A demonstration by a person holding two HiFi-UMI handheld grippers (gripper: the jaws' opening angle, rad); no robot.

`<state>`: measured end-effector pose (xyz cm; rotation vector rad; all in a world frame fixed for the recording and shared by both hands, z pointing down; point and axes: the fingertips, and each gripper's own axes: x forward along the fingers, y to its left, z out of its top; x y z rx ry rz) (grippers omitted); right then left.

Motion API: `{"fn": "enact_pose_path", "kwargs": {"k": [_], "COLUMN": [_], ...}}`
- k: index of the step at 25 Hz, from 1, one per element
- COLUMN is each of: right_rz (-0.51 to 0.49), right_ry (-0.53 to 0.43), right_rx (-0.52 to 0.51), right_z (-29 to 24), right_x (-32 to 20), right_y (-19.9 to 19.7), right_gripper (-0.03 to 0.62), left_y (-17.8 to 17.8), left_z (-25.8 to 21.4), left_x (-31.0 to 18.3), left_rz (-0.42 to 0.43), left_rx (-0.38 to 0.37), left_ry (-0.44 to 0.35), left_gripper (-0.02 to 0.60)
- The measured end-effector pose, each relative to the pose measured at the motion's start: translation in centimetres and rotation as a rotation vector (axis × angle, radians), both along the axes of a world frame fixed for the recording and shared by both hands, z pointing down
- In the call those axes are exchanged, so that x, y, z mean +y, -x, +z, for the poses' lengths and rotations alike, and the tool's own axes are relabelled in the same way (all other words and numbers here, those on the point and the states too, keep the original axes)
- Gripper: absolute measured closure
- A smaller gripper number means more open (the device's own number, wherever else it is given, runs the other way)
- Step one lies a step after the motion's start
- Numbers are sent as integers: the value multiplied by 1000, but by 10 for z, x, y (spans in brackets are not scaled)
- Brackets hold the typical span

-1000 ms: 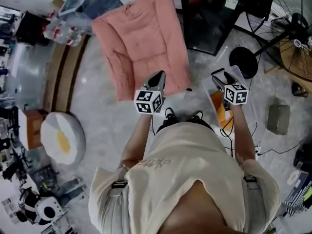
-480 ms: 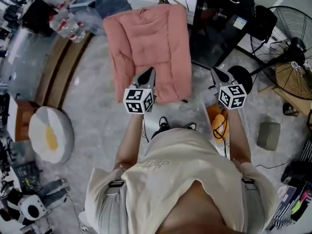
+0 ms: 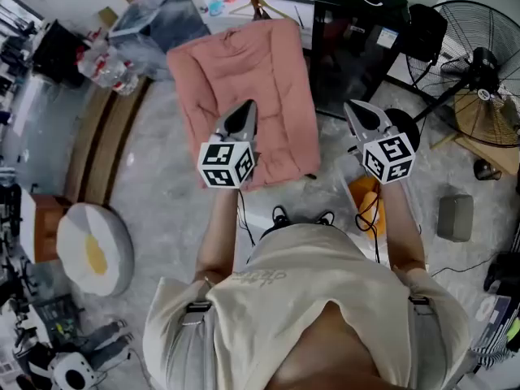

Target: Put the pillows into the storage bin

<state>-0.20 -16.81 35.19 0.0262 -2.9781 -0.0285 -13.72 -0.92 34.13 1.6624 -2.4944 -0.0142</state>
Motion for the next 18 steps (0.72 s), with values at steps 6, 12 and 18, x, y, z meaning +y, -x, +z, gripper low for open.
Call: {"fn": "enact_pose_path", "kwargs": {"k": [6,12,18], "right_rz": [42,65,50], "right_ry": [-22,-14,-12], "right_rx": [-53,-81,-71], "right_z": [-22,-25,-18], "right_x": [-1,0,1], "right_y": [-6,-15,-13], "right_gripper": [592,592,592], "left_y": [-6,-9,-6], "left_z": [-22,-14,-15], "left_x": [-12,-3,3], "left_rz": [29,33,30], "left_rx": [-82,-102,-69], "left_ry": [-12,21,1], "left_gripper": [565,565,565]}}
